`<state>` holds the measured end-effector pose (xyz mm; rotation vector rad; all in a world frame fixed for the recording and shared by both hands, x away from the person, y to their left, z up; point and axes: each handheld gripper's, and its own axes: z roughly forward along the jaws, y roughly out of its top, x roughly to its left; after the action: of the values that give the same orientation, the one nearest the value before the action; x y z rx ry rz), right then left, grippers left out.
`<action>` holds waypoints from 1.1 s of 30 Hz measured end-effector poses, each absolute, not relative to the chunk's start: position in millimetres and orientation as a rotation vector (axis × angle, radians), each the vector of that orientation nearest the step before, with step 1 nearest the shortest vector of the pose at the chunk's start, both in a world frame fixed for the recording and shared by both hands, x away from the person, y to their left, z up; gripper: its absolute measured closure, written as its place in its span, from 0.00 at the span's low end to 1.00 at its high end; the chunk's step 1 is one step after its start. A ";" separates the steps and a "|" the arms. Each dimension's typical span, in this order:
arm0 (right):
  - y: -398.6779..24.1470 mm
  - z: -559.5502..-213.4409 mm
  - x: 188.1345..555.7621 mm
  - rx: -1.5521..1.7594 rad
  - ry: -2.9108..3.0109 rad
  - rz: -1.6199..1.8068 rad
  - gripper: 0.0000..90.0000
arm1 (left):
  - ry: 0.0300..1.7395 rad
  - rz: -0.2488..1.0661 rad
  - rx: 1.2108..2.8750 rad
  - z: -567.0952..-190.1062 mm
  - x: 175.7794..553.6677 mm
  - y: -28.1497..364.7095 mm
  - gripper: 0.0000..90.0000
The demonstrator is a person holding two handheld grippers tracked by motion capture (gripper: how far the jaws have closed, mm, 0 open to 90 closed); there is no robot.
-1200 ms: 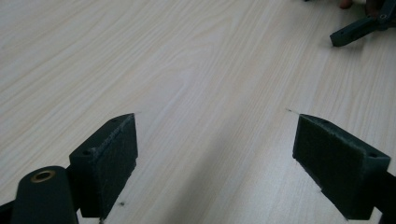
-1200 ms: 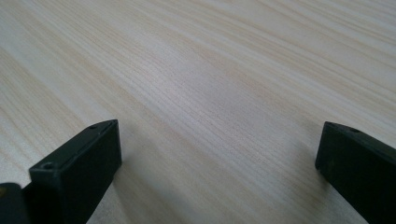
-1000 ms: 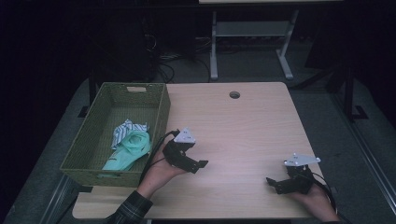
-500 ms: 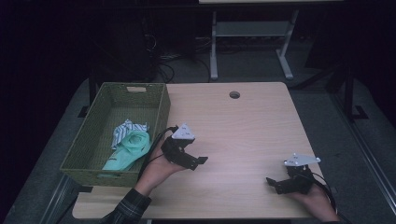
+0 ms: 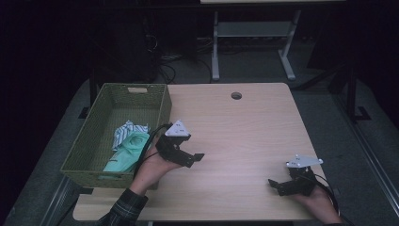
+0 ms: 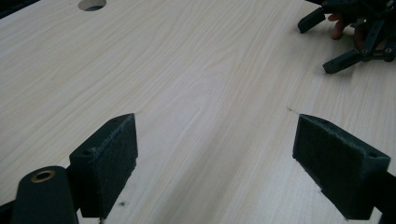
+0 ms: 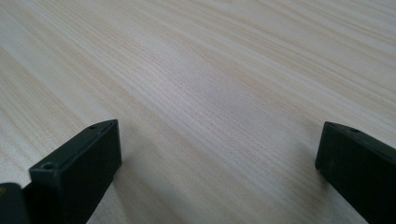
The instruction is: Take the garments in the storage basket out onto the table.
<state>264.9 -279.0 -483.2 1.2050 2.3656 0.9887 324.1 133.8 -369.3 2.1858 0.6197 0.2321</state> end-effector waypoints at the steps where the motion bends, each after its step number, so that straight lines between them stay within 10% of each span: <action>1: -279.0 -483.3 264.9 1.205 2.365 0.989 0.00 | 0.623 0.233 2.180 -369.0 324.0 134.2 0.15; 33: -279.2 -483.4 265.3 1.197 2.365 0.989 0.00 | 0.696 0.283 2.150 -352.9 326.7 172.4 0.15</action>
<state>265.3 -279.2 -483.4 1.1972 2.3648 0.9890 326.7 172.4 -352.9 2.1498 0.6964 0.2828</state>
